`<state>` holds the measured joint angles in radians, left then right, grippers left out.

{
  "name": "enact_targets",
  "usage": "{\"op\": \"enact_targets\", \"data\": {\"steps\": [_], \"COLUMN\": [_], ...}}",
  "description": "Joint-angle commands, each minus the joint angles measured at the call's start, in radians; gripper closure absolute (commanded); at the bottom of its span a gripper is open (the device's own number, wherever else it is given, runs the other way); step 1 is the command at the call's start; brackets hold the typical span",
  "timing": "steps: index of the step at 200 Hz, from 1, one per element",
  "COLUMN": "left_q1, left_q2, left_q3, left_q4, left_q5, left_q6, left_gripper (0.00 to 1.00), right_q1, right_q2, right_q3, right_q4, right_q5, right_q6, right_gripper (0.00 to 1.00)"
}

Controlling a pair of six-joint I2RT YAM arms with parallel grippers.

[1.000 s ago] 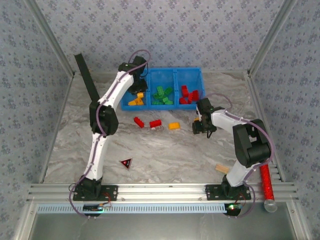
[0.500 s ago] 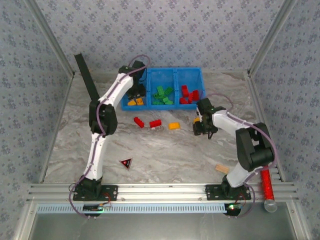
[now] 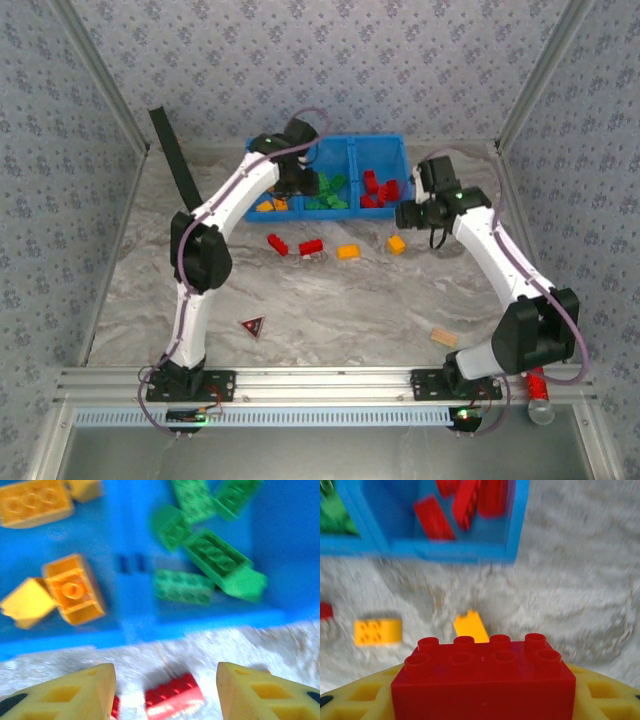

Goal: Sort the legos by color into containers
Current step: Pick up the lego from the middle-right of the table, then place the lego in the container, then pick up the lego from the middle-right of the table.

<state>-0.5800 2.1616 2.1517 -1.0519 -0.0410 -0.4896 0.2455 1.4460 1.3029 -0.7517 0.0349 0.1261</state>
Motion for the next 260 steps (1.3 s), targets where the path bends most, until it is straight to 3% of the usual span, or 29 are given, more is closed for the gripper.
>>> {"op": "enact_targets", "data": {"steps": [1,72,131,180,260], "left_q1": [-0.068,-0.346,-0.461,-0.500,-0.501], "left_q2": [-0.076,-0.210,-0.180,-0.076,0.137], "left_q3": [-0.084,-0.333,-0.353,-0.300,-0.057], "left_q4": [0.052,0.210,0.303,0.401,0.332], "left_q5": [0.014,-0.092,-0.232,-0.269,-0.258], "left_q6": [0.058,-0.141,-0.275,-0.355,-0.482], "left_gripper": [0.44,0.43,0.41,0.39,0.35], "right_q1": [-0.017,-0.029,-0.025,-0.025,-0.023], "right_q2": [0.102,0.527,0.788,0.842,0.742], "right_q3": [0.121,0.534,0.738,0.783,0.745], "right_q4": [0.011,0.036,0.014,-0.001,0.005], "right_q5": [-0.034,-0.094,-0.101,-0.115,-0.158], "right_q6": [-0.058,-0.120,-0.156,-0.195,-0.199], "right_gripper": [0.59,0.60,0.59,0.49,0.22]}}
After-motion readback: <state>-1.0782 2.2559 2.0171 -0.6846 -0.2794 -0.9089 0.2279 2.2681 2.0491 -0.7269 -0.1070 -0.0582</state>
